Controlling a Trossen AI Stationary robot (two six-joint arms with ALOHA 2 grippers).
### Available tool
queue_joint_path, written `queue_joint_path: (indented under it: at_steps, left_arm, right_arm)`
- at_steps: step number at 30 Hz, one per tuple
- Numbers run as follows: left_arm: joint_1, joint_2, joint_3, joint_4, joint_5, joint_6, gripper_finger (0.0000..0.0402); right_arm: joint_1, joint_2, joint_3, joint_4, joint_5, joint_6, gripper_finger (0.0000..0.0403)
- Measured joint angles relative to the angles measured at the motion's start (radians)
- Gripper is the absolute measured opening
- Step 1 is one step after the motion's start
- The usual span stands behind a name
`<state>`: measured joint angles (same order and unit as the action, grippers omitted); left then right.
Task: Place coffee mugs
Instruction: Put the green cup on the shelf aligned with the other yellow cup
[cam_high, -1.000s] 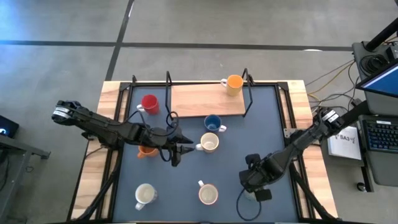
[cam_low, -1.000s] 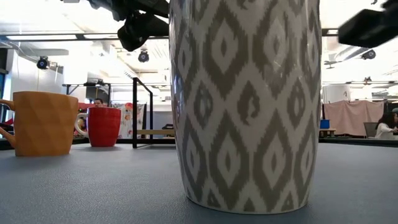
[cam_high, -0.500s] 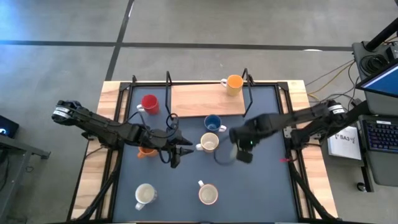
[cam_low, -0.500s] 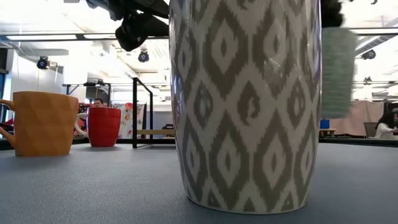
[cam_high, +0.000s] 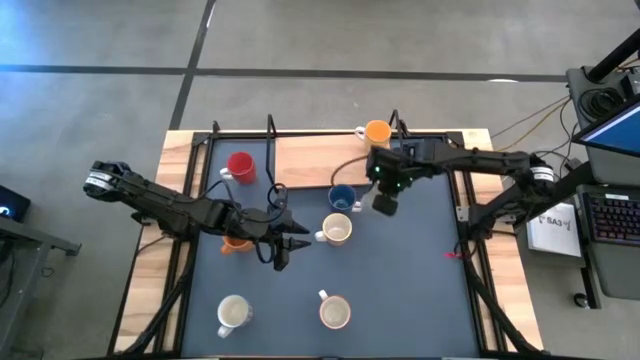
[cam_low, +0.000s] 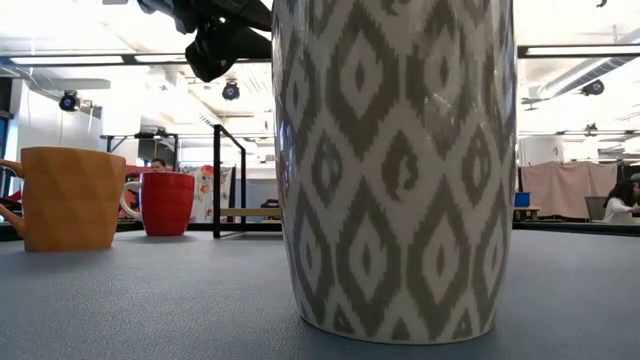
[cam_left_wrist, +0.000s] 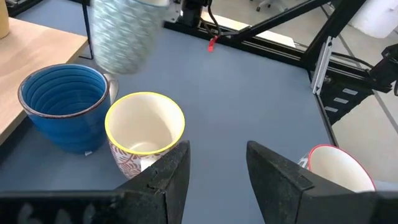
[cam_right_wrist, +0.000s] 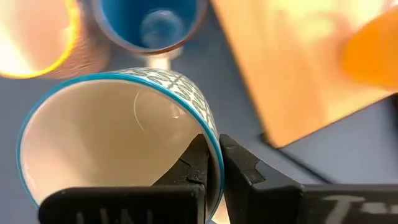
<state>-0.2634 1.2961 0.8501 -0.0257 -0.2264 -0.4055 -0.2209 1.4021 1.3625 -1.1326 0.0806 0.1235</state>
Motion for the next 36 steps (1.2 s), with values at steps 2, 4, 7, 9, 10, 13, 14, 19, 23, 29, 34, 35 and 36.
queue_joint_path:
  at_steps: [2, 4, 7, 9, 10, 13, 14, 19, 23, 29, 34, 35, 36]
  left_arm:
    - [0.000, 0.000, 0.000, 0.000, 0.000, 0.000, 0.0141]
    - [0.000, 0.000, 0.000, 0.000, 0.000, 0.000, 0.0141]
    - [0.000, 0.000, 0.000, 0.000, 0.000, 0.003, 0.0141]
    - [0.000, 0.000, 0.000, 0.000, 0.000, 0.004, 0.0141]
    - [0.000, 0.000, 0.000, 0.000, 0.000, 0.004, 0.0141]
    - [0.000, 0.000, 0.000, 0.001, 0.000, 0.004, 0.0141]
    - [0.000, 0.000, 0.000, 0.001, 0.000, 0.004, 0.0141]
    - [0.000, 0.000, 0.000, 0.001, 0.000, 0.004, 0.0141]
    - [0.000, 0.000, 0.000, 0.000, 0.000, 0.004, 0.0141]
    - [0.000, 0.000, 0.000, -0.007, 0.000, 0.004, 0.0141]
    - [0.000, 0.000, 0.000, -0.010, 0.000, 0.004, 0.0141]
    - [0.000, 0.000, 0.000, -0.011, 0.000, 0.004, 0.0141]
    - [0.000, 0.000, 0.000, -0.012, 0.000, 0.004, 0.0141]
  right_arm:
    - [-0.035, 0.009, 0.019, -0.001, 0.011, -0.042, 0.0013]
    - [-0.064, 0.022, 0.035, 0.002, 0.027, -0.069, 0.0013]
    - [-0.108, 0.046, 0.050, 0.001, 0.028, -0.094, 0.0013]
    - [-0.137, 0.068, 0.059, 0.003, 0.024, -0.097, 0.0013]
    - [-0.155, 0.082, 0.062, 0.005, 0.024, -0.098, 0.0013]
    - [-0.202, 0.122, 0.074, 0.000, 0.028, -0.101, 0.0013]
    - [-0.217, 0.133, 0.077, 0.001, 0.031, -0.106, 0.0013]
    - [-0.275, 0.176, 0.096, 0.001, 0.026, -0.139, 0.0013]
    - [-0.307, 0.188, 0.104, 0.003, 0.026, -0.151, 0.0013]
    - [-0.345, 0.191, 0.105, -0.012, 0.028, -0.142, 0.0013]
    - [-0.361, 0.191, 0.105, -0.011, 0.045, -0.142, 0.0013]
    - [-0.361, 0.191, 0.105, -0.011, 0.055, -0.142, 0.0013]
    - [-0.363, 0.191, 0.105, -0.011, 0.063, -0.142, 0.0013]
